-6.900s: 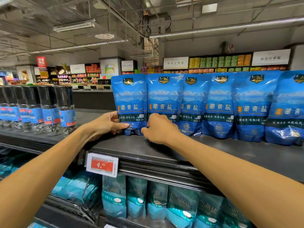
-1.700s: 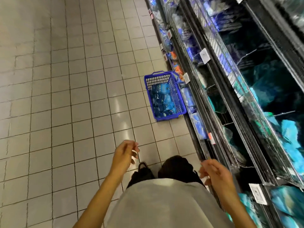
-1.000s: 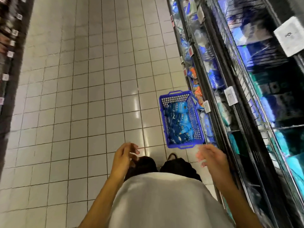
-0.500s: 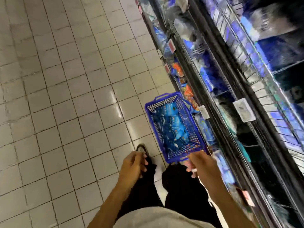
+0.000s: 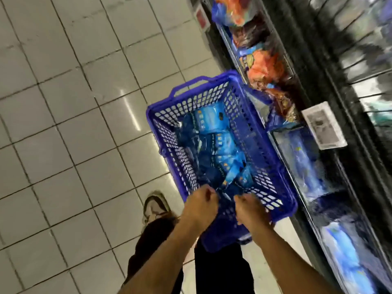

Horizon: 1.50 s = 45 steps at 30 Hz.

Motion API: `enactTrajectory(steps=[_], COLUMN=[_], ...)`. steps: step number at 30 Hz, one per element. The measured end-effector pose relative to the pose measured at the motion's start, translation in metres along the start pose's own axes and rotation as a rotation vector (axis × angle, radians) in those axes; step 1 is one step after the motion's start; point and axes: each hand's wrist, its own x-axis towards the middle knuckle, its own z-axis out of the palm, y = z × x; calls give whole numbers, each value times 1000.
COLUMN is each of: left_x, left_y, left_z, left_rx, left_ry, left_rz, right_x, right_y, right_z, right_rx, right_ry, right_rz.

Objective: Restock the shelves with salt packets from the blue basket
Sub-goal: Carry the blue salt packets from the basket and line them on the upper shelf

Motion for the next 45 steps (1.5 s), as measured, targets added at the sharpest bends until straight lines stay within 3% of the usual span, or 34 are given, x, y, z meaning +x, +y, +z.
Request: enactTrajectory(steps=[5,10,18,22,27,31,35,39,42,45], left_x=[118,167,178,182,174,142,71,-23,-98,-172], left_y=[-45,-81,-104,-105,-89,-54,-25,-4,15,34], left_z=[69,117,155,151,123,89,37,-31,-76,-116], left_rx=[277,508,665,360,222,-146,-430,-735,-814,-829], left_ry=[-80,-176,70,51,-65,-180,-182,-267,-331,-370], left_rz=[-26,-39,-86,-101,-133,-168,-190,-157,-97,-71], right_x=[115,187,217,210,177,121,30,-76,-147,-225], right_y=[18,46,53,55,68,65,41,-7,-37,-65], right_z=[41,65,90,86,54,20,-15,-45,-63,-83], right_rx=[-47,-57,77,294,454,600,832,894,1035,1150], right_ry=[58,101,222,219,91,-66,-164,-231,-226,-333], right_rz=[90,65,206,233,175,185,147,82,53,48])
